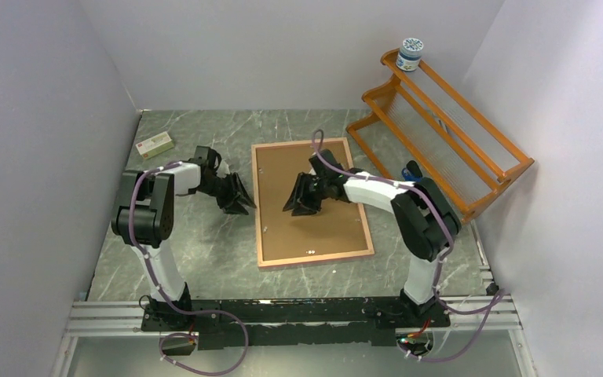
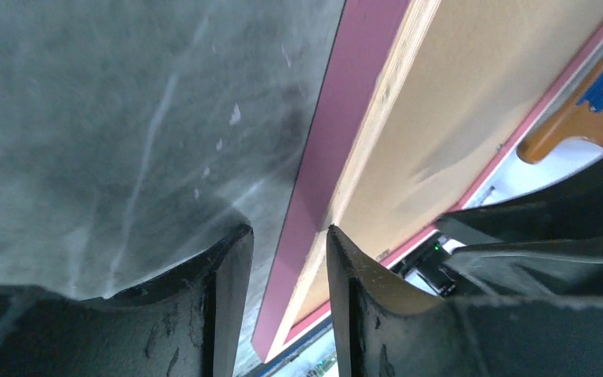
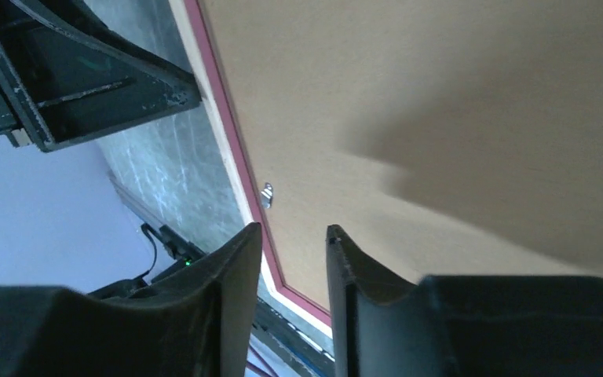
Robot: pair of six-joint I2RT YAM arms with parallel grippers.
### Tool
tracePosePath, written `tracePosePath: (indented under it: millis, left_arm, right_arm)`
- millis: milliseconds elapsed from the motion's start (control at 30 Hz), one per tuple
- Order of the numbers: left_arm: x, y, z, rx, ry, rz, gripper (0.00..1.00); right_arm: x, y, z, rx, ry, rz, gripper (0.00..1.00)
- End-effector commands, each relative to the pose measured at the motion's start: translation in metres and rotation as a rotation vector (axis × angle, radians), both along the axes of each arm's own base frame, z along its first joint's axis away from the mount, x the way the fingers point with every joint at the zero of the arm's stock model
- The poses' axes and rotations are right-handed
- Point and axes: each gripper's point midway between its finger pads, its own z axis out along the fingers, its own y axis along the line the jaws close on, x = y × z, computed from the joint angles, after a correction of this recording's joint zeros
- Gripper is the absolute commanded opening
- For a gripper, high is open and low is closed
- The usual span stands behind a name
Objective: Put the photo into the frame
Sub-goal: Install the photo frame at the center of the board.
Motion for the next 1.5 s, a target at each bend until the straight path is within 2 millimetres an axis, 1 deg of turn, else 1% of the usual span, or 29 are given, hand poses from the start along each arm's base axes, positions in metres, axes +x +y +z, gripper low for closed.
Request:
tracePosePath:
  millis: [0,67,100,133,233,367,467,600,700,800,833,900,1000,1100,1200,1367,1467]
  left_arm:
    - [-0.011,-0.011,0.009,-0.090,-0.017,-0.016,0.48]
    - [-0.016,-0.011,0.006,-0.089,-0.006,-0.019,0.47]
    - [-0.018,-0.011,0.005,-0.089,0.000,-0.024,0.46]
    - [-0.019,-0.010,0.003,-0.085,0.011,-0.026,0.44]
    - [-0.024,-0.006,-0.007,-0.053,0.056,-0.026,0.38]
    - [-0.027,-0.005,-0.013,-0.045,0.081,-0.019,0.35]
    - [-0.029,-0.004,-0.014,-0.036,0.091,-0.025,0.33]
    - [-0.030,-0.001,-0.014,-0.012,0.093,-0.035,0.33]
    - [-0.031,0.001,-0.013,0.004,0.090,-0.042,0.33]
    - [-0.032,0.003,-0.012,0.017,0.082,-0.043,0.33]
    - [-0.033,0.003,-0.013,0.018,0.083,-0.044,0.33]
    - [-0.033,0.003,-0.012,0.015,0.083,-0.044,0.36]
    - [-0.034,0.003,-0.013,0.014,0.085,-0.041,0.37]
    - [-0.034,0.003,-0.014,0.017,0.087,-0.043,0.36]
    - [-0.034,0.002,-0.015,0.018,0.090,-0.046,0.35]
    - [-0.037,-0.006,-0.018,0.008,0.099,-0.085,0.34]
    - [-0.042,-0.009,-0.022,0.020,0.120,-0.099,0.30]
  right_arm:
    - [-0.009,0.052,0.015,0.146,0.040,-0.022,0.43]
    - [-0.019,0.063,0.006,0.165,0.071,-0.030,0.42]
    - [-0.021,0.070,0.004,0.185,0.070,-0.028,0.39]
    - [-0.025,0.077,0.001,0.194,0.077,-0.022,0.33]
    - [-0.037,0.088,-0.011,0.181,0.096,-0.005,0.25]
    - [-0.042,0.091,-0.027,0.125,0.082,-0.011,0.17]
    - [-0.041,0.087,-0.038,0.090,0.067,-0.030,0.14]
    - [-0.038,0.083,-0.042,0.067,0.024,-0.036,0.14]
    - [-0.035,0.082,-0.028,0.094,-0.037,-0.024,0.16]
    - [-0.034,0.080,-0.010,0.124,-0.103,-0.011,0.23]
    - [-0.034,0.078,-0.007,0.122,-0.119,-0.014,0.28]
    - [-0.034,0.074,-0.007,0.113,-0.137,-0.019,0.34]
    - [-0.037,0.072,-0.019,0.102,-0.115,-0.024,0.34]
    - [-0.041,0.075,-0.030,0.106,-0.086,-0.012,0.28]
    - [-0.044,0.079,-0.035,0.115,-0.073,0.001,0.18]
    - [-0.047,0.083,-0.042,0.098,-0.069,0.015,0.07]
    - [-0.047,0.085,-0.047,0.083,-0.072,0.016,0.01]
